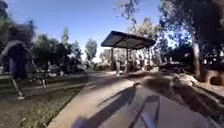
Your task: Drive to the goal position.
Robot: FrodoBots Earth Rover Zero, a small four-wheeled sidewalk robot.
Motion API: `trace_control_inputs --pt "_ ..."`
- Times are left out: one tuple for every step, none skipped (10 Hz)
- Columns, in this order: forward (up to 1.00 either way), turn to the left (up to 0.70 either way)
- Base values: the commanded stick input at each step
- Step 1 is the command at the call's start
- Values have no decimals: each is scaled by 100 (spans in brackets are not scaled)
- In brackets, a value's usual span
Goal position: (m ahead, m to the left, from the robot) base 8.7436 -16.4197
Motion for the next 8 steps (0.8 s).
trace_control_inputs --pt "98 23" --pt "98 6" --pt "98 0" --pt "98 0" --pt "98 0" --pt "98 0" --pt "98 0" --pt "98 0"
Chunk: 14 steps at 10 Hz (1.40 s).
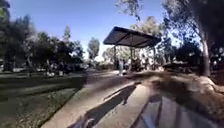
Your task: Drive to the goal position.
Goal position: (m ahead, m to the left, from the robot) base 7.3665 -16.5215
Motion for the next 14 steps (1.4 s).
trace_control_inputs --pt "98 0" --pt "98 0" --pt "98 37" --pt "98 19" --pt "98 0" --pt "98 0" --pt "98 0" --pt "98 0" --pt "98 0" --pt "98 0" --pt "98 0" --pt "98 3" --pt "98 24" --pt "98 34"
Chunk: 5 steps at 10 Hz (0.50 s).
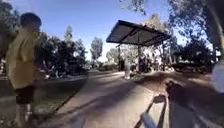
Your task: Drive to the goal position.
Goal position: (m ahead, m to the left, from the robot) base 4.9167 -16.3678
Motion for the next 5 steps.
trace_control_inputs --pt "98 0" --pt "98 0" --pt "98 0" --pt "98 0" --pt "98 0"
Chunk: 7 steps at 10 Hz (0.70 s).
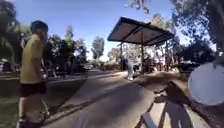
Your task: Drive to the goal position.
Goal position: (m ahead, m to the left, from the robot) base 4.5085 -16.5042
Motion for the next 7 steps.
trace_control_inputs --pt "98 0" --pt "98 0" --pt "98 0" --pt "98 0" --pt "98 0" --pt "98 0" --pt "98 0"
